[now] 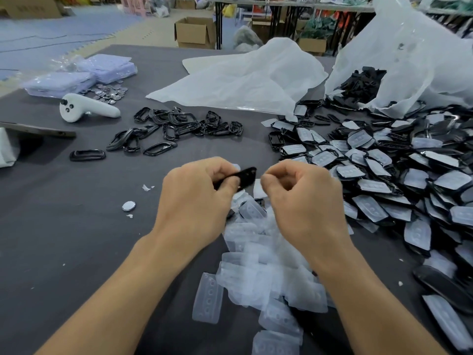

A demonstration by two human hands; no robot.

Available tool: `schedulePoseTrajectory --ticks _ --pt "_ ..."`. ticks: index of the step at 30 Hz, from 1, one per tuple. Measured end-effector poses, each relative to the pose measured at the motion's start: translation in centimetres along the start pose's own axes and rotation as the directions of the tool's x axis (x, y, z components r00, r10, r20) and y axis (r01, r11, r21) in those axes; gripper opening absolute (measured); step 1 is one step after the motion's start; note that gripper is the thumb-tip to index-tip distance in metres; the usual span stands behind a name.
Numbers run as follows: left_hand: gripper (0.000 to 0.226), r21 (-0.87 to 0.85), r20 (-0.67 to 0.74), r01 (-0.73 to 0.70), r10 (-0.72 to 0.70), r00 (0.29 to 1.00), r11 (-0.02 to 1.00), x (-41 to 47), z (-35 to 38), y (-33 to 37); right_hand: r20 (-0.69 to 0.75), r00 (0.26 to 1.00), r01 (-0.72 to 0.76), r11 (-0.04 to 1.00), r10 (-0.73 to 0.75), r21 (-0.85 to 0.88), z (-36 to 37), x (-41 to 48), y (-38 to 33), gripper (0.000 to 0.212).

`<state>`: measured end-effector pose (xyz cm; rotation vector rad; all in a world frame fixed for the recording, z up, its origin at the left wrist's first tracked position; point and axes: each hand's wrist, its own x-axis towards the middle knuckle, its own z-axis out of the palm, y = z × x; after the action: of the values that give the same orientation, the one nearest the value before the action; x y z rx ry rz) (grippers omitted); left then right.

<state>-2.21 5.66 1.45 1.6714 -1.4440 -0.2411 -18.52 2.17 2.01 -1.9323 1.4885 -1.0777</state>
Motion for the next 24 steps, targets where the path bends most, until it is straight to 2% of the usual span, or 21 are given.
schedulePoseTrajectory --ticks 1,3,6,8,11,13,19,24 --pt "0.017 -0.011 -0.045 0.047 -0.047 0.998 0.999 0.3 -0.2 -0.4 -0.007 1.0 0.013 0.998 -0.014 -0.068 -0.3 0.1 0.1 0.01" --pt "0.018 -0.069 -0.091 0.144 -0.15 0.984 0.987 1.0 -0.5 -1.4 0.068 0.997 0.042 0.985 -0.031 -0.169 -0.6 0.2 0.2 0.008" --pt "0.012 -0.272 -0.03 0.258 -0.276 0.961 0.927 1.5 -0.4 -2.0 0.259 0.966 0.108 0.918 -0.006 -0.381 0.1 -0.3 -0.3 0.019" --pt "0.012 -0.342 0.035 0.3 -0.307 0.951 0.89 1.5 -0.1 -1.9 0.285 0.958 0.156 0.907 -0.041 -0.392 0.8 -0.6 -0.4 0.017" --pt "0.015 -0.407 0.108 0.339 -0.324 0.94 0.848 1.2 0.3 -1.6 0.191 0.982 0.031 0.992 -0.008 -0.119 0.6 -0.3 -0.2 0.009" --pt "0.018 -0.435 0.129 0.338 -0.313 0.941 0.835 1.0 0.4 -1.6 0.18 0.981 -0.084 0.992 0.067 0.089 0.1 0.0 -0.1 0.011" --pt "0.023 -0.542 0.225 0.352 -0.272 0.936 0.763 0.7 0.8 -1.3 0.183 0.97 -0.223 0.887 0.161 0.404 -0.4 0.6 -0.1 0.025" --pt "0.043 -0.545 0.262 0.315 -0.199 0.944 0.777 0.2 1.3 -0.6 0.259 0.948 -0.309 0.725 0.184 0.616 -0.4 0.8 -0.4 0.02"
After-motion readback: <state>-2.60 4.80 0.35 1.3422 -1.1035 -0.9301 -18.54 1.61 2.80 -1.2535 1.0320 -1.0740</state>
